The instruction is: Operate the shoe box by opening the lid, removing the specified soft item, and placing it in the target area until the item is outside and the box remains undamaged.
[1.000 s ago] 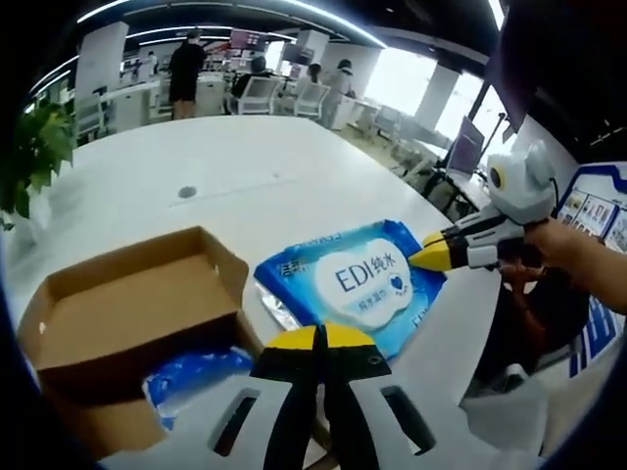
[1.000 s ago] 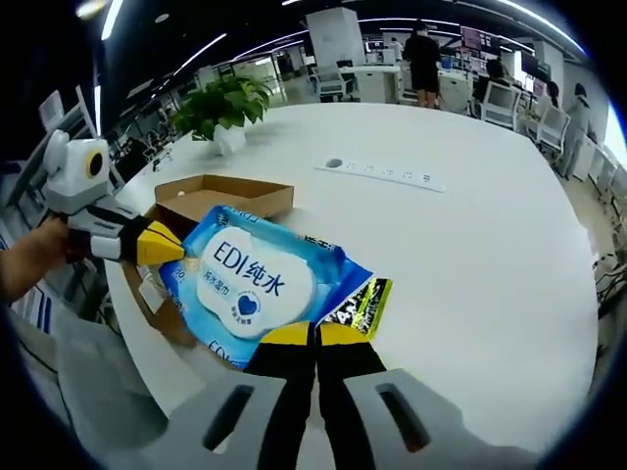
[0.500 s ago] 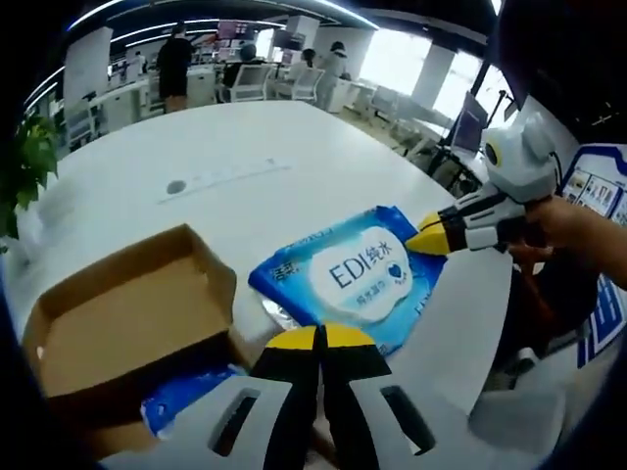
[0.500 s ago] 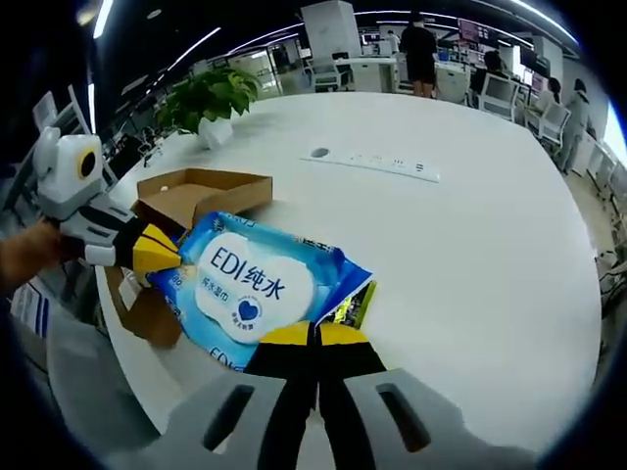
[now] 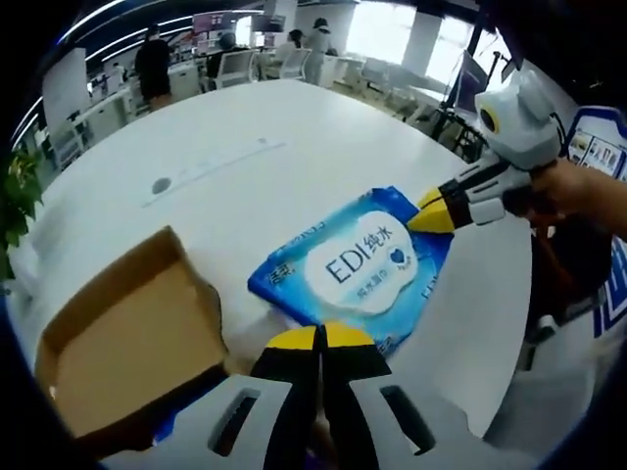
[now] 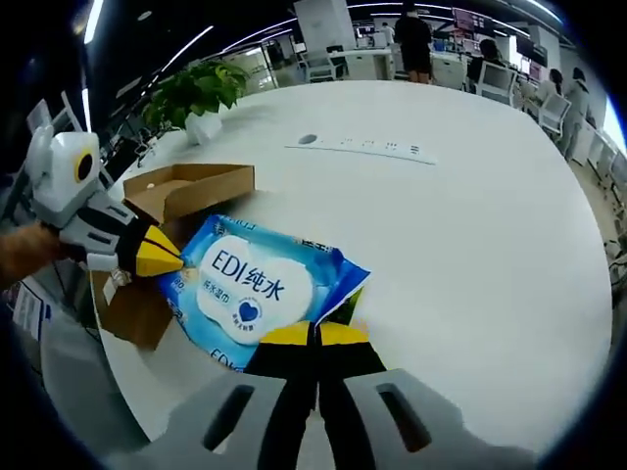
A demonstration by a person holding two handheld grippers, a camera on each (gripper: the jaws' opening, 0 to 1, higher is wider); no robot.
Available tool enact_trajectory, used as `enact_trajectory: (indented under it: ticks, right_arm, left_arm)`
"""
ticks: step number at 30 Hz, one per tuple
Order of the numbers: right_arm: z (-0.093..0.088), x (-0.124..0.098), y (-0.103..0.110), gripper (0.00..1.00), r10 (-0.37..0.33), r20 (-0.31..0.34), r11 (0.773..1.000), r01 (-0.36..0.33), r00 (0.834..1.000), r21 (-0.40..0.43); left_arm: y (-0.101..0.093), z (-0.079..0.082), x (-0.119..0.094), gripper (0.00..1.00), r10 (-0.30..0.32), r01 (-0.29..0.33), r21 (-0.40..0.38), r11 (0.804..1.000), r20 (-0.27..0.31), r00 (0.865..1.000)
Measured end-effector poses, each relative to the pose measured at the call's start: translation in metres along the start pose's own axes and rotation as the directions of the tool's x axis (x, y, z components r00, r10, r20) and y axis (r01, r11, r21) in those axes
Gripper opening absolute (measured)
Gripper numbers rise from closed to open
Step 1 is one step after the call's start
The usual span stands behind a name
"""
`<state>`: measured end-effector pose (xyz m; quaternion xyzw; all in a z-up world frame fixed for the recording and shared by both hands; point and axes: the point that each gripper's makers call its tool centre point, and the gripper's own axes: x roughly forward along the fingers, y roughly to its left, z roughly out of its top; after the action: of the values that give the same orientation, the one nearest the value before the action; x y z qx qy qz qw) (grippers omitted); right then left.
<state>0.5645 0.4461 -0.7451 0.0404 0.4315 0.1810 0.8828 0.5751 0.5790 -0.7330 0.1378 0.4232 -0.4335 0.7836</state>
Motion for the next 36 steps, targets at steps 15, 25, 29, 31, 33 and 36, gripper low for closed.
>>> enact_trajectory:
  ticks: [15, 25, 29, 31, 33, 36]
  right_arm:
    - [-0.009, 0.015, -0.008, 0.0, 0.005, -0.015, 1.0, -0.005, 1.0, 0.01]
    - [-0.013, 0.019, -0.013, 0.0, 0.004, -0.007, 1.0, -0.004, 1.0, 0.02]
    - [-0.015, 0.021, -0.014, 0.0, 0.004, -0.007, 1.0, -0.004, 1.0, 0.025]
    - [-0.015, 0.021, -0.013, 0.0, 0.002, -0.007, 1.0, -0.002, 1.0, 0.025]
    - [-0.015, 0.021, -0.014, 0.0, 0.0, -0.004, 0.999, 0.0, 1.0, 0.033]
    - [-0.015, 0.021, -0.014, 0.0, 0.0, -0.002, 0.999, 0.0, 1.0, 0.041]
  left_arm:
    - [0.003, -0.005, 0.015, 0.0, 0.03, -0.026, 0.072, 0.997, -0.051, 0.998]
    - [0.003, -0.004, 0.019, 0.0, 0.037, -0.033, 0.086, 0.996, -0.048, 0.998]
    - [0.003, -0.004, 0.02, 0.0, 0.051, -0.046, 0.109, 0.993, -0.048, 0.998]
    - [0.003, -0.005, 0.02, 0.0, 0.056, -0.05, 0.121, 0.991, -0.047, 0.997]
    - [0.002, -0.006, 0.02, 0.0, 0.059, -0.052, 0.127, 0.991, -0.052, 0.997]
    - [0.002, -0.006, 0.019, 0.0, 0.064, -0.056, 0.139, 0.989, -0.056, 0.996]
